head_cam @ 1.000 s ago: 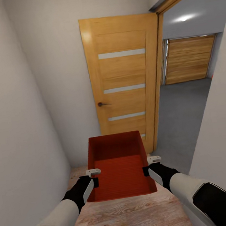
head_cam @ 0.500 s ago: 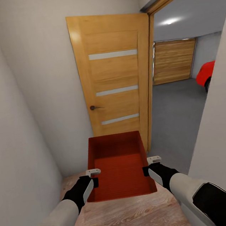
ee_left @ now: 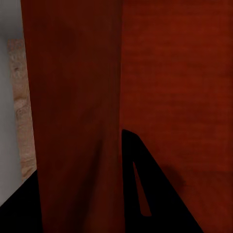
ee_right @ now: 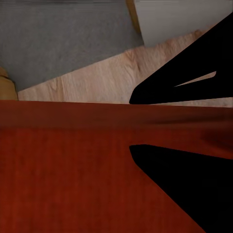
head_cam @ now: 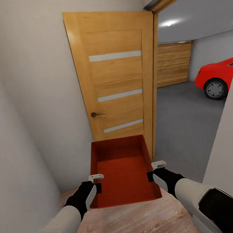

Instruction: Move the two storage containers from the living room to the garage. In the garage, place one container on the floor and stack the other container on top of it (either order is fine).

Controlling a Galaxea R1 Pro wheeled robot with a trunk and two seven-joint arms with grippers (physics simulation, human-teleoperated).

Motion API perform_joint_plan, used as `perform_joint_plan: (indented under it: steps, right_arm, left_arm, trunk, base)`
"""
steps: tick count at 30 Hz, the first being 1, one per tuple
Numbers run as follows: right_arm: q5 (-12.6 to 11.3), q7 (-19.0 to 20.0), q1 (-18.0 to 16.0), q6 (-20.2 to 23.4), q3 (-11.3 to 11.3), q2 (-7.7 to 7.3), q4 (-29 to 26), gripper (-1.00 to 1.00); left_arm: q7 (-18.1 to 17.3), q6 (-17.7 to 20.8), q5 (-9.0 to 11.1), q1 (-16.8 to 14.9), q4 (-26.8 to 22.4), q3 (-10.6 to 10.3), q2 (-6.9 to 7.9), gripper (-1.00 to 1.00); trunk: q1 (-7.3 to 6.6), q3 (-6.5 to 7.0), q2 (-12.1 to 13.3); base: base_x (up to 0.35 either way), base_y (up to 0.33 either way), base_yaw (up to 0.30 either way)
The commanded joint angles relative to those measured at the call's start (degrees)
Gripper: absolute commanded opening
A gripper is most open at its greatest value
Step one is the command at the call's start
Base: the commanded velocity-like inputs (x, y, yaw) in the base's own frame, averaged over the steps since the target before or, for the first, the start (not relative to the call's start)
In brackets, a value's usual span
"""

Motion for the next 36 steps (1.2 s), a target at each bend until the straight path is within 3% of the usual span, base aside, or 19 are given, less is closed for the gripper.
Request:
perform_joint_plan:
  steps: [1, 9, 31, 36]
  right_arm:
    - [-1.48, 0.58, -0.10, 0.14, 0.28, -0.02, -0.23, -1.00]
    - [-1.47, 0.59, -0.10, 0.14, 0.28, -0.01, -0.23, -1.00]
    - [-1.40, 0.59, -0.10, 0.14, 0.28, -0.01, -0.23, -1.00]
    - [-1.40, 0.59, -0.10, 0.14, 0.28, -0.05, -0.23, -1.00]
  left_arm:
    - [0.59, 0.31, 0.96, 0.01, -0.07, -1.31, 0.56, -1.00]
    - [0.59, 0.31, 0.87, 0.01, -0.09, -1.39, 0.55, -1.00]
    - [0.59, 0.31, 0.87, 0.01, -0.09, -1.39, 0.55, -1.00]
    - [0.59, 0.31, 0.89, 0.01, -0.09, -1.39, 0.55, -1.00]
  trunk:
    - [0.06, -0.14, -0.14]
    - [0.06, -0.14, -0.14]
    - [0.06, -0.14, -0.14]
    - [0.06, -0.14, -0.14]
  base:
    - [0.245, 0.217, -0.282]
    - [0.194, 0.155, -0.284]
    - [0.004, 0.002, -0.285]
    - [0.007, 0.001, -0.080]
